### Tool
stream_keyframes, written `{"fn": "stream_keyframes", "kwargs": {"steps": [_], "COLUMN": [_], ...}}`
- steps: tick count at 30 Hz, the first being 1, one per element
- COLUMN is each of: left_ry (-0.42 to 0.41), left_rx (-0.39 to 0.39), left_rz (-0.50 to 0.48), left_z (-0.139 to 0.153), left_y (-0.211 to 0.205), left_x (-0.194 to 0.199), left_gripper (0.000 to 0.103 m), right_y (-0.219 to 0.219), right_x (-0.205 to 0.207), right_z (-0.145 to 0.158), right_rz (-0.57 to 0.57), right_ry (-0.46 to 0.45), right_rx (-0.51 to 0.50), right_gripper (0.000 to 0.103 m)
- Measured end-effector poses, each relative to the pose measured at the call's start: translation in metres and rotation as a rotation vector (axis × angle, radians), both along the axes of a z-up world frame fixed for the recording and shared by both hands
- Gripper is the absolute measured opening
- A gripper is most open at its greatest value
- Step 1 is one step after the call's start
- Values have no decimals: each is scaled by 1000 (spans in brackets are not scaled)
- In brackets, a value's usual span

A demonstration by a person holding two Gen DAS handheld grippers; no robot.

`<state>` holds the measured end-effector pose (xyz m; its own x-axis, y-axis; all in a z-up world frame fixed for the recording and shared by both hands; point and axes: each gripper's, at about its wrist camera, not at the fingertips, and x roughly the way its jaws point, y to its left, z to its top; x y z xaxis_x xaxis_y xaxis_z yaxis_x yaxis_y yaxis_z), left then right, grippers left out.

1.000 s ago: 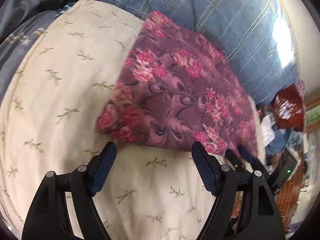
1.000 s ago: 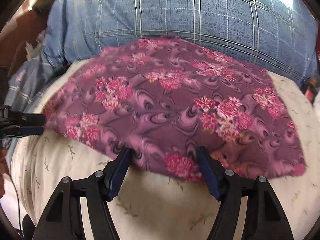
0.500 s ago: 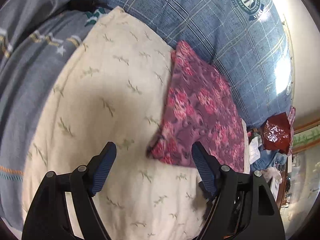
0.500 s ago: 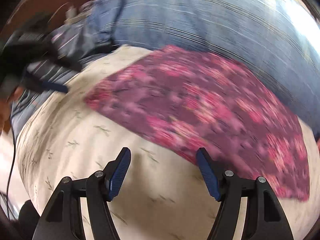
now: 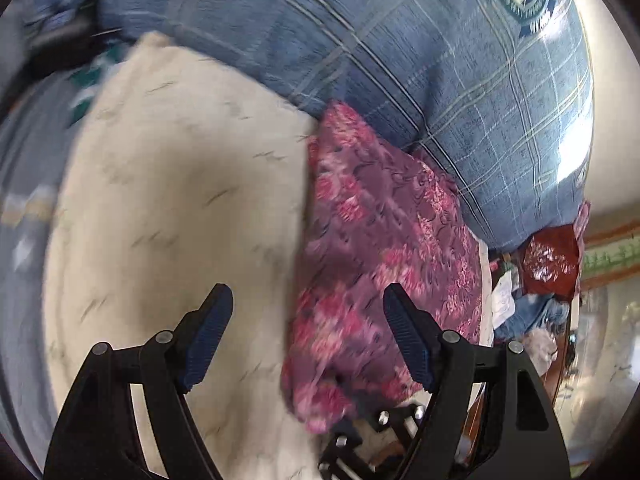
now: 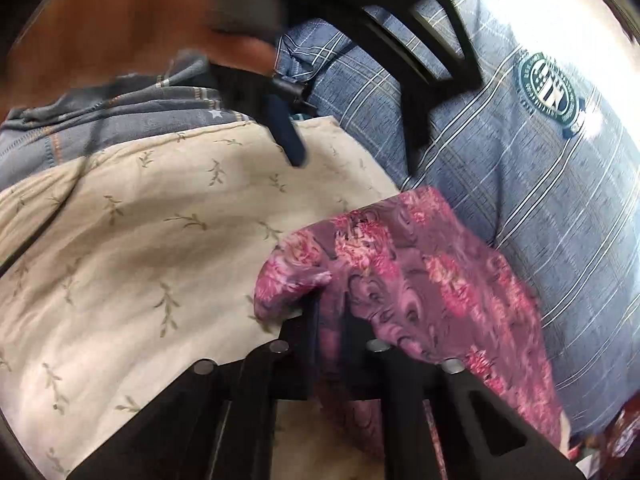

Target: Fold small clothes

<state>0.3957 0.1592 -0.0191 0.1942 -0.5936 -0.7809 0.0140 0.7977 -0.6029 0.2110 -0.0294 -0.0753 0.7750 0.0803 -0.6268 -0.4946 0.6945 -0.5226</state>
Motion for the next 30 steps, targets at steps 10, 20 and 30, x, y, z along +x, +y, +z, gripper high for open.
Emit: {"fn": "stream_keyframes", "kwargs": {"steps": [10, 20, 30], "left_ry": [25, -165, -265], "left_rx": [23, 90, 108], "left_rz": [-148, -130, -169], "left_z": [-18, 40, 109], "left_y": [-77, -93, -167], "left_x": [46, 21, -18], "left_gripper": [61, 8, 8], "right_y": [-28, -63, -161], "right_x": [-11, -27, -65], "right_z": [16, 48, 96], "right_rz": [57, -1, -149], "right_ry": [-44, -55, -47], "right_rx": [113, 290, 566], "right_gripper": [8, 8, 6]}}
